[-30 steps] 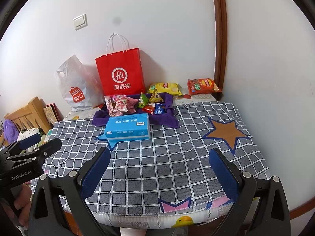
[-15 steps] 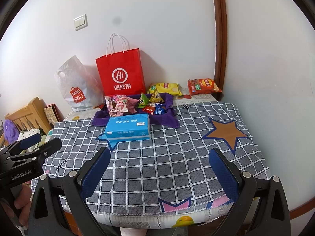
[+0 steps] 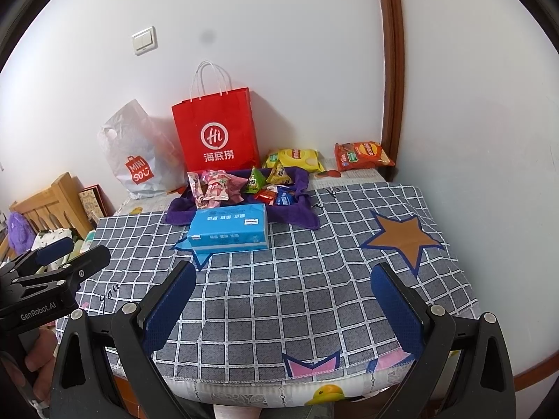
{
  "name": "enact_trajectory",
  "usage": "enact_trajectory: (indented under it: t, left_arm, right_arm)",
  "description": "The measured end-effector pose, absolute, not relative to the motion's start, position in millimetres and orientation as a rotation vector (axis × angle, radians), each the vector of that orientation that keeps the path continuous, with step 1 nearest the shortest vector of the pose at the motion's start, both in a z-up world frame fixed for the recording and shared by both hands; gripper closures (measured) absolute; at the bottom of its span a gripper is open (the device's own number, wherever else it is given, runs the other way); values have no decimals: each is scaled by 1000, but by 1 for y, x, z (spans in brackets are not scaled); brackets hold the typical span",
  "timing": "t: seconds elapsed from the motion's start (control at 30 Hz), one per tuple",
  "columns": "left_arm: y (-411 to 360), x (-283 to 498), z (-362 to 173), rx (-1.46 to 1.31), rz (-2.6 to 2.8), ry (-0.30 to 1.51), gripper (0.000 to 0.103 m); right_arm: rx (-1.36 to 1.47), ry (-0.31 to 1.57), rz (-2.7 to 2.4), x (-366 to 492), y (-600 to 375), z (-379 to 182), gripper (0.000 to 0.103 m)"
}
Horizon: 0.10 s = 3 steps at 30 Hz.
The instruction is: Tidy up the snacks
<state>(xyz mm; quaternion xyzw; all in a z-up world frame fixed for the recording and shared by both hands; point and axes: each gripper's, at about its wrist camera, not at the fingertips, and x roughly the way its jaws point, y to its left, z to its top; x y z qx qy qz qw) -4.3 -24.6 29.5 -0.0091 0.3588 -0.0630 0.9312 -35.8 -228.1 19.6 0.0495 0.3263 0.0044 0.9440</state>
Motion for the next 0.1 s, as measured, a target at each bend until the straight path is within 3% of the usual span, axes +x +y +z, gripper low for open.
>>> enact_trajectory:
  t: [0.1]
  left_arm:
    - [-24, -3, 30, -32, -141, 736, 11]
  right_arm:
    - [98, 665, 12, -34, -227, 19, 4]
